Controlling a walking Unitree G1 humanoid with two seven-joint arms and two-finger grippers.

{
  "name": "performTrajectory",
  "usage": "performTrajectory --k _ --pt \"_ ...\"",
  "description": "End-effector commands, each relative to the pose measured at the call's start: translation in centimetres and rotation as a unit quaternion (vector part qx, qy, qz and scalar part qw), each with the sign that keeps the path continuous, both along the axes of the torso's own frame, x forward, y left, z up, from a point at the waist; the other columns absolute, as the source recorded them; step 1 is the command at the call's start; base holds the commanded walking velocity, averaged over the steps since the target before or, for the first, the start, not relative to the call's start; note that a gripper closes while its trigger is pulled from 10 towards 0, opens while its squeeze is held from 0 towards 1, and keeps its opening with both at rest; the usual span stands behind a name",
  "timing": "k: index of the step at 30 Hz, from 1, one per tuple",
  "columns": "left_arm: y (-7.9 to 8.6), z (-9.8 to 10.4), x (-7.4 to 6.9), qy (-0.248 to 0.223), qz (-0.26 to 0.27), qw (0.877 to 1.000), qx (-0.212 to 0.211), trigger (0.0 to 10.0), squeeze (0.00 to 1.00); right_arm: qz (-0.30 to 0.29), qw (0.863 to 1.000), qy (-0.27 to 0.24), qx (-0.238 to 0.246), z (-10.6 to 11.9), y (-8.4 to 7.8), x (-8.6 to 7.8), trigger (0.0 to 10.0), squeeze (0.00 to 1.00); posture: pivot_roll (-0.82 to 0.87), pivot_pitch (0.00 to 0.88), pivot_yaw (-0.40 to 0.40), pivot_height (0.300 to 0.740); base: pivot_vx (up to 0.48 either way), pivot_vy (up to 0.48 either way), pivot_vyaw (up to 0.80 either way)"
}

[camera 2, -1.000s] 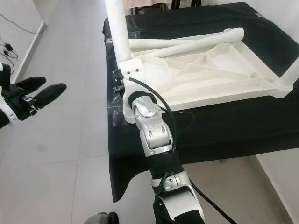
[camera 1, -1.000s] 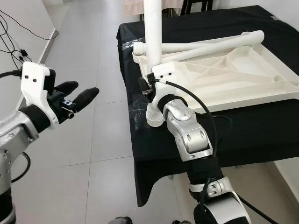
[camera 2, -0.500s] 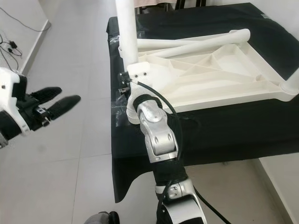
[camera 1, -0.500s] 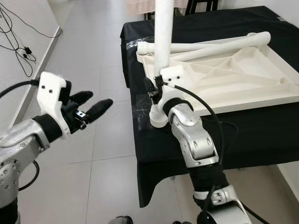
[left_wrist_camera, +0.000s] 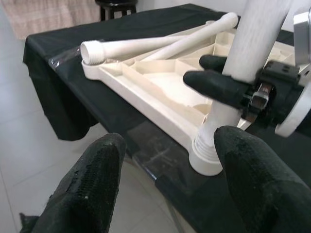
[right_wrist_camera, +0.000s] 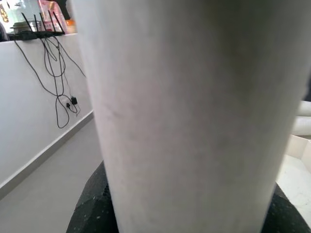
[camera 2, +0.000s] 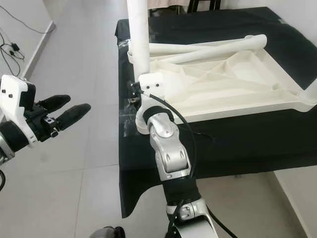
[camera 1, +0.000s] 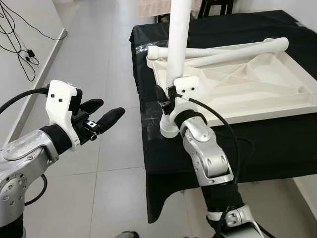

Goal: Building children table

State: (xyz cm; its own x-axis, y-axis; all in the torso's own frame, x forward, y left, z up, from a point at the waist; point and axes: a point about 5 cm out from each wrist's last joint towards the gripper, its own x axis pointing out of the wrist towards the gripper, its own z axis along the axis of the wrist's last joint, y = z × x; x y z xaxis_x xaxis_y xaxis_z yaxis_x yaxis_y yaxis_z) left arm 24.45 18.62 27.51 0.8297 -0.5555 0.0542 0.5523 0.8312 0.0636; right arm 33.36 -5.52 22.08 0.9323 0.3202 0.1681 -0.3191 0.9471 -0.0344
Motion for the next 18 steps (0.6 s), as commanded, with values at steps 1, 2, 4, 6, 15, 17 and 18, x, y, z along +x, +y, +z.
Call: performTrajectory --k 1,2,4,6,15,17,18 --pt "-0.1 0.1 -0.2 0.001 -0.003 1.000 0.007 10.0 0.00 0.021 0.995 0.088 0.052 -3.7 1.5 -0.9 0.0 0.00 0.09 0.165 0.040 0.740 0.000 0.000 0.00" --pt "-0.3 0.5 -0.2 -0.009 -0.009 1.000 0.006 10.0 0.00 0.022 0.995 0.088 0.053 -3.7 1.5 -0.9 0.0 0.00 0.09 0.165 0.040 0.740 0.000 0.000 0.00" --pt "-0.6 1.3 0.0 -0.024 -0.018 1.000 -0.002 10.0 0.00 0.023 0.995 0.087 0.053 -3.7 1.6 -0.9 0.0 0.00 0.09 0.165 0.040 0.740 0.000 0.000 0.00" --pt "-1.1 2.6 0.1 -0.048 -0.040 0.998 -0.017 10.0 0.00 0.024 0.995 0.087 0.053 -3.7 1.6 -0.9 0.0 0.00 0.08 0.162 0.041 0.740 0.000 0.000 0.00" --pt "-2.7 11.1 1.4 -0.161 -0.162 0.973 -0.034 10.0 1.00 0.053 0.994 0.077 0.058 -3.2 2.8 -1.1 10.0 0.00 0.07 0.147 0.057 0.740 0.000 0.000 0.00" --pt "-2.7 11.5 2.0 -0.162 -0.161 0.973 -0.032 10.0 1.00 0.059 0.994 0.075 0.059 -3.0 3.0 -1.2 10.0 0.00 0.07 0.145 0.057 0.740 0.000 0.000 0.00" --pt "-2.8 11.6 2.6 -0.158 -0.165 0.973 -0.029 10.0 1.00 0.066 0.993 0.073 0.060 -2.9 3.2 -1.3 10.0 0.00 0.07 0.145 0.059 0.740 0.000 0.000 0.00"
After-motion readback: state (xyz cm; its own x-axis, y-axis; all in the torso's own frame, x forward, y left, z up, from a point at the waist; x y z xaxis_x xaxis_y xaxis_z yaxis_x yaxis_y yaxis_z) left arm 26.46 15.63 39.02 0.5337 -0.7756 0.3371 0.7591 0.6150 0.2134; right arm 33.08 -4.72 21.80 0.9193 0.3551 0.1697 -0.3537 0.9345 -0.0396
